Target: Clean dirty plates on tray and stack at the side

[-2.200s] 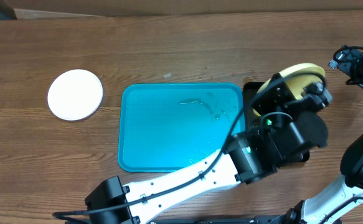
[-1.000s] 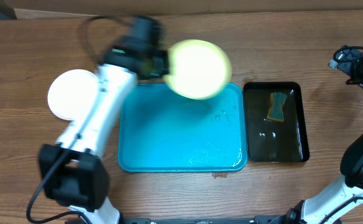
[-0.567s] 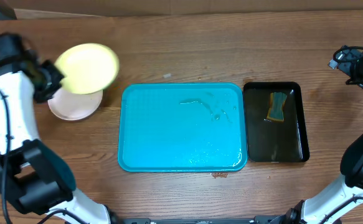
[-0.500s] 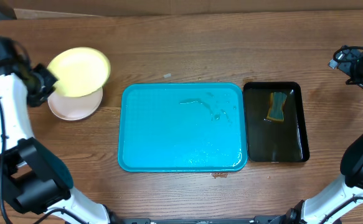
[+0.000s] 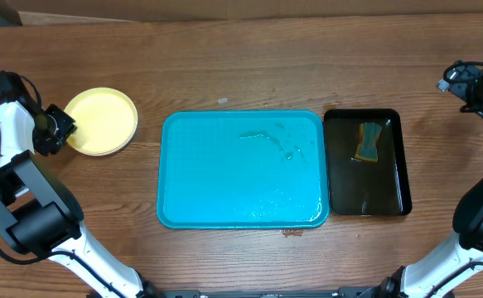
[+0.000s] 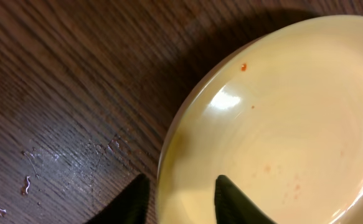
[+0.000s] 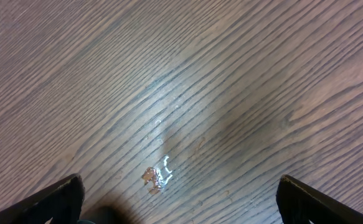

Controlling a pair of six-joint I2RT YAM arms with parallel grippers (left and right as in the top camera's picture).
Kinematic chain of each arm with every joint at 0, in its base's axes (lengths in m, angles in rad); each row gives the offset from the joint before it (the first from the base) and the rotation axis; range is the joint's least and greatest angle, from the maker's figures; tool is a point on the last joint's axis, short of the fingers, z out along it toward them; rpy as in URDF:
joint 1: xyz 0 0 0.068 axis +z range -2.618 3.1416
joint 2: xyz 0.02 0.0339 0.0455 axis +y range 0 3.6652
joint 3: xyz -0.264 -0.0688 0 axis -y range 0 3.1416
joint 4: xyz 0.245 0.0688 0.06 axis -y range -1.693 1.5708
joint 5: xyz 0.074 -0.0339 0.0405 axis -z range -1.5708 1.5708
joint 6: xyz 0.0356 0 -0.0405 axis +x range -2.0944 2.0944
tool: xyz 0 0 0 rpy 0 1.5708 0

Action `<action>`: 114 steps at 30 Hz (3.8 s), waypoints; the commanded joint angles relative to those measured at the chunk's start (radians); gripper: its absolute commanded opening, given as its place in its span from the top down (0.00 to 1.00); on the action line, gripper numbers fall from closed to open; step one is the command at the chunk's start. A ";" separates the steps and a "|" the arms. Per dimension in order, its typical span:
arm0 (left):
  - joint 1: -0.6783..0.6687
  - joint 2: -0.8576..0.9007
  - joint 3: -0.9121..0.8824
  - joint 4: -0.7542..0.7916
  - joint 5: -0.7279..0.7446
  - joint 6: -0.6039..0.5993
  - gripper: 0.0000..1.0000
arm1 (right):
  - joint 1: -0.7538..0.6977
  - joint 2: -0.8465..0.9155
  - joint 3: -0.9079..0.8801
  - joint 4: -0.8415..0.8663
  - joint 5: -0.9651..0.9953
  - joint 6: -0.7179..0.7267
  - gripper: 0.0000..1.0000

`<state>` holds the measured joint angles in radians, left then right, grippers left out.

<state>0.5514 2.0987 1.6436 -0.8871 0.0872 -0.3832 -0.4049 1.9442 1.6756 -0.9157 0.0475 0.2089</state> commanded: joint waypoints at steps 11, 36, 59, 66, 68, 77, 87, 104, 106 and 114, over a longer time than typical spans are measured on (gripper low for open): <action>-0.009 -0.137 0.138 -0.122 0.209 0.137 0.46 | 0.002 -0.019 0.018 0.006 -0.008 0.000 0.00; -0.064 -0.322 0.138 -0.110 0.218 0.137 0.00 | 0.002 -0.019 0.018 0.006 -0.008 0.000 0.00; -0.068 -0.322 0.138 -0.110 0.217 0.137 0.00 | 0.002 -0.019 0.018 0.006 -0.008 0.000 0.00; -0.068 -0.322 0.138 -0.110 0.217 0.137 0.00 | 0.002 -0.019 0.018 0.006 -0.008 0.000 0.00; -0.068 -0.322 0.138 -0.110 0.217 0.137 0.00 | 0.002 -0.019 0.018 0.006 -0.008 0.000 0.00; -0.068 -0.322 0.138 -0.111 0.217 0.137 0.00 | 0.002 -0.019 0.018 0.007 -0.045 0.006 0.00; -0.068 -0.322 0.138 -0.110 0.217 0.137 0.00 | 0.069 -0.019 0.014 -0.263 -0.566 -0.008 0.96; -0.068 -0.322 0.138 -0.111 0.217 0.137 0.00 | 0.478 -0.019 -0.180 -0.186 -0.177 0.127 0.96; -0.068 -0.322 0.138 -0.111 0.217 0.137 0.00 | 0.505 -0.019 -0.206 -0.145 -0.171 0.137 0.96; -0.068 -0.322 0.138 -0.110 0.217 0.137 0.00 | 0.576 -0.019 -0.317 -0.035 -0.171 0.160 0.96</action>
<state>0.4858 1.7676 1.7737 -0.9993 0.3000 -0.2588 0.1596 1.9438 1.3899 -0.9646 -0.1417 0.3481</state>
